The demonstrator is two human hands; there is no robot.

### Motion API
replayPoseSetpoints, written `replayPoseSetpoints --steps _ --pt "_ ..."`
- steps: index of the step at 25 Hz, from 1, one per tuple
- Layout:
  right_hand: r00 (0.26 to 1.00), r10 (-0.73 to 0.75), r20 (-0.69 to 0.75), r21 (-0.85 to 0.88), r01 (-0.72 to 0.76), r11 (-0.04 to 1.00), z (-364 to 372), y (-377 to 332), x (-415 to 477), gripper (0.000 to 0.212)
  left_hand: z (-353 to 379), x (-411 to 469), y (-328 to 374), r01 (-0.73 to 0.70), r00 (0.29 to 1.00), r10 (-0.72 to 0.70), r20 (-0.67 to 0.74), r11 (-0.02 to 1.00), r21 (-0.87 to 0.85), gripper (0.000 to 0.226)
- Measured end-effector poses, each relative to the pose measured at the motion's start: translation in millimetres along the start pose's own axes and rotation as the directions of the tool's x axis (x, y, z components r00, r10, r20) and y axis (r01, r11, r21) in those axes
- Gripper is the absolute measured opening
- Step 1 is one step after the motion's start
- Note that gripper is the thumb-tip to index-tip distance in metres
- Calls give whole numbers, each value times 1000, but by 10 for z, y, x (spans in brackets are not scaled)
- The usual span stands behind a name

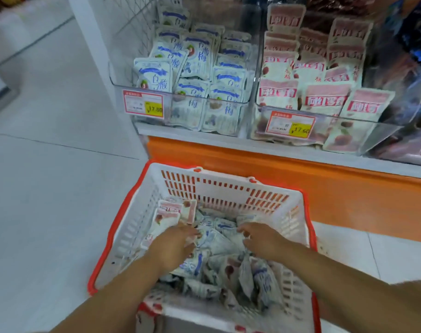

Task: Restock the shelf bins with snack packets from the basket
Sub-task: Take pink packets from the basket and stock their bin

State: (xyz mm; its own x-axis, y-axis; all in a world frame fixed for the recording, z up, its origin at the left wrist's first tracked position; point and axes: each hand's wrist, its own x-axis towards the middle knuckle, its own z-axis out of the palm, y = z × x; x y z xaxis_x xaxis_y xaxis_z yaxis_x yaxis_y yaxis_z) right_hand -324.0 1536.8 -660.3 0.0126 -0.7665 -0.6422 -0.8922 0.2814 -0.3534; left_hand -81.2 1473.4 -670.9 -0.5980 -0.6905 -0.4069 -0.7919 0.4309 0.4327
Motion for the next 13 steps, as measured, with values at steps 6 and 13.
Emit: replayPoseSetpoints --steps 6,13 --pt "989 -98 108 -336 129 933 696 -117 404 30 209 22 -298 81 997 -80 11 986 -143 24" --pt "946 209 -247 619 -12 785 -15 -90 187 17 147 162 -74 271 959 -249 136 665 -696 61"
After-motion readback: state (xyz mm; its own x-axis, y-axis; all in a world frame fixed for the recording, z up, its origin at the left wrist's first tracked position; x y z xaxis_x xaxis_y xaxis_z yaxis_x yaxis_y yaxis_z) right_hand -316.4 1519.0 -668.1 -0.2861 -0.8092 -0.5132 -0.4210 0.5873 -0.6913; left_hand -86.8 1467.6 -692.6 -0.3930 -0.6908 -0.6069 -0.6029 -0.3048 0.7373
